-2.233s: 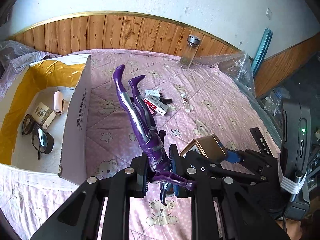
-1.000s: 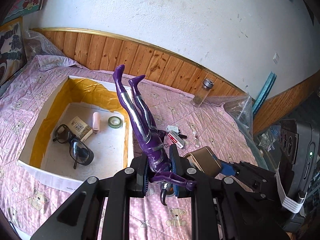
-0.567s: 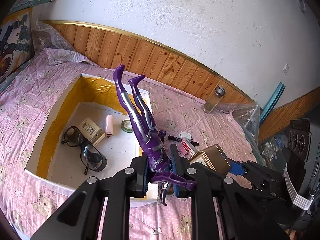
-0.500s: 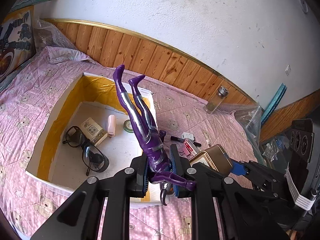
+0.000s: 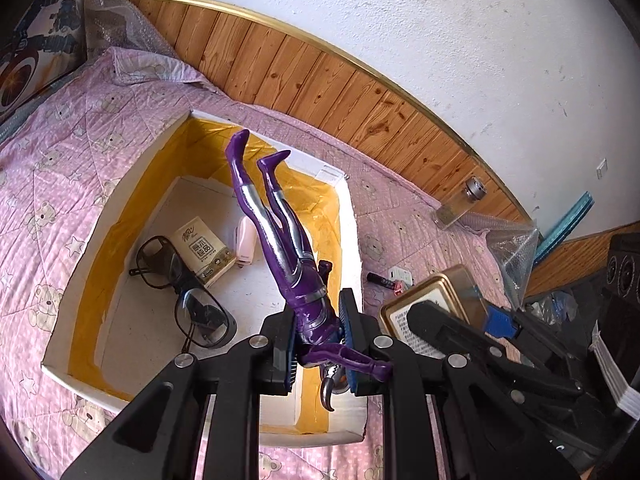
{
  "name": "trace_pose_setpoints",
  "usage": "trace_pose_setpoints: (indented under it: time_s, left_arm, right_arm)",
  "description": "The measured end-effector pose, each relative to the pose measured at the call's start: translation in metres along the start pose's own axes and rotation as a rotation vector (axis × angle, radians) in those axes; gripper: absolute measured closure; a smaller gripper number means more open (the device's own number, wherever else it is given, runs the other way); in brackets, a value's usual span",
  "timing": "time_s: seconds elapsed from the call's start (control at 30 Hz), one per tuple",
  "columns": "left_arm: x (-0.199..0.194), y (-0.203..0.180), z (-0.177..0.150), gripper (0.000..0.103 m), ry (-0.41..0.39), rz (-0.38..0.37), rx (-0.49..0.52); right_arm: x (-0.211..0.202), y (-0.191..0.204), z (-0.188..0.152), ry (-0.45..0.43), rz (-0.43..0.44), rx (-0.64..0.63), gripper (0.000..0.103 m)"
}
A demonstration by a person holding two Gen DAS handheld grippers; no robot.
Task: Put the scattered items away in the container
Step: 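Carry the purple figure and gold tin over the white box with both tools, then lower the figure and tin into the box and open both tools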
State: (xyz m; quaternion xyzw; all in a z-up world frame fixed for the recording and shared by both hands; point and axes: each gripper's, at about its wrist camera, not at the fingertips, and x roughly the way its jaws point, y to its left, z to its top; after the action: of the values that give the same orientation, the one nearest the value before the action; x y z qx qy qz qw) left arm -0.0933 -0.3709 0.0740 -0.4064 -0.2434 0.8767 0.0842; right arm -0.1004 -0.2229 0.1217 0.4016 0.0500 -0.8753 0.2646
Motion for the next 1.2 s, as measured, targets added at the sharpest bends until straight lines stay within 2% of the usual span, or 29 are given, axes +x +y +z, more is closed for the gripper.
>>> trace_pose_setpoints:
  time_s: [0.17,0.5,0.8,1.13,1.2]
  left_arm:
    - [0.017,0.004,-0.001,0.084,0.046,-0.001,-0.025]
    - [0.045,0.006,-0.002,0.084,0.122,0.055,-0.046]
    - [0.065,0.005,-0.008,0.084,0.171,0.044,-0.066]
    - [0.085,0.004,-0.013,0.084,0.212,0.143,-0.041]
    - [0.088,0.003,-0.013,0.084,0.217,0.143,-0.038]
  right_arm:
    - [0.015,-0.006,0.015,0.009,0.007,0.008,0.05]
    - [0.048,-0.015,0.044,0.041,0.024,0.002,0.05]
    - [0.087,-0.015,0.063,0.106,0.034,-0.033,0.05]
    - [0.13,-0.016,0.066,0.184,0.003,-0.088,0.05]
    - [0.135,-0.017,0.066,0.194,-0.002,-0.092,0.05]
